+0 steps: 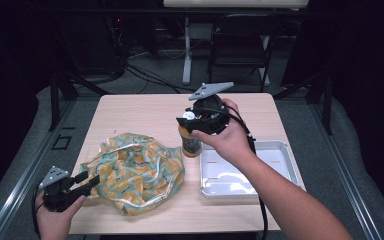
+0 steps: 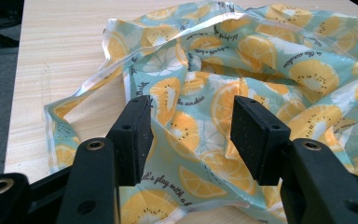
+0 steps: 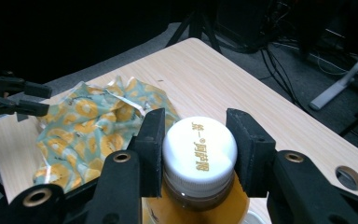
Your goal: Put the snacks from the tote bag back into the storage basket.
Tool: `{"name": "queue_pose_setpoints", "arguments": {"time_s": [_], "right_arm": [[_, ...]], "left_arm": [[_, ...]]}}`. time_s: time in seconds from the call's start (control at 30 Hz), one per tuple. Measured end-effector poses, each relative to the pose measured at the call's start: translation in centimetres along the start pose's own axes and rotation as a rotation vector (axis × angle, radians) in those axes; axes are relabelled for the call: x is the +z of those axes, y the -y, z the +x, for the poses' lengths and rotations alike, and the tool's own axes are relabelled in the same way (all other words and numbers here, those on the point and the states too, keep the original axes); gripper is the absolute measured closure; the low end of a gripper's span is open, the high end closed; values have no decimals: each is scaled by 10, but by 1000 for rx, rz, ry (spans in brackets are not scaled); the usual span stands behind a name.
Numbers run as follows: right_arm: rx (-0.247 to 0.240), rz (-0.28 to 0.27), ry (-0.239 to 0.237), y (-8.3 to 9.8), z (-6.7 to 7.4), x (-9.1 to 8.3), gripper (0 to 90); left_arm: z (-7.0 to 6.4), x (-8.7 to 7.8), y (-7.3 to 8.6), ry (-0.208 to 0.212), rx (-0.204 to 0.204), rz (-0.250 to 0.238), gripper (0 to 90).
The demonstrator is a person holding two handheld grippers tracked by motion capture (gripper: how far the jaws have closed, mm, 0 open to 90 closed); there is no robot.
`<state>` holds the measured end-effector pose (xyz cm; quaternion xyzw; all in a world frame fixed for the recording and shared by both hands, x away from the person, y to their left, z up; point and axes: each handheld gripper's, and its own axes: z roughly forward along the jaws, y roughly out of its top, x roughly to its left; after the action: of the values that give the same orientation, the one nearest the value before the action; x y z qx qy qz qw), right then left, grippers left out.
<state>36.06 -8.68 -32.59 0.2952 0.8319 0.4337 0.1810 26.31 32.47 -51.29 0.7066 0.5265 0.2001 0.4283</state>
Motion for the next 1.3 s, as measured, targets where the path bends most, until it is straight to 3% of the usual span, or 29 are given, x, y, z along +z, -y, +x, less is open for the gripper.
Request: {"name": "queue_pose_setpoints", "arguments": {"time_s": [0.7,1.3], "right_arm": [[55,3,63,31,-34,-23,588],[89,2,86,47,-48,-24,588]], "left_arm": [[0,0,1,-7,-2,0,485],[0,1,1,-13,-2,-2,486]]}}
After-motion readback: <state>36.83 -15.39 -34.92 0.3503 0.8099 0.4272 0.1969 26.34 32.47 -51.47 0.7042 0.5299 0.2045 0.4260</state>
